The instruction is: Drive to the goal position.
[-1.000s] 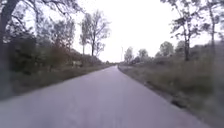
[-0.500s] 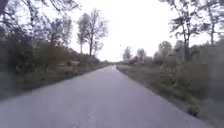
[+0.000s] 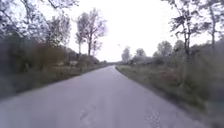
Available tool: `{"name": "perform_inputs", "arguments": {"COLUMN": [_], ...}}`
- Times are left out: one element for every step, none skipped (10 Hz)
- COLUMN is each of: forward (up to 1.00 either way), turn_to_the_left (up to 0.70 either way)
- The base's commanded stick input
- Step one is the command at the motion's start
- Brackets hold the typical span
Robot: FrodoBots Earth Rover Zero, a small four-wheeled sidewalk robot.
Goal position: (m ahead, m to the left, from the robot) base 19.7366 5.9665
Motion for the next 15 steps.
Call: {"name": "perform_inputs", "arguments": {"forward": [1.00,1.00,1.00,1.00,1.00,1.00,1.00,1.00,1.00,1.00,1.00,1.00,1.00,1.00,1.00], "turn_to_the_left": [0.00,0.00,0.00,0.00,0.00,0.00,0.00,0.00,0.00,0.00,0.00,0.00,0.00,0.00,0.00]}}
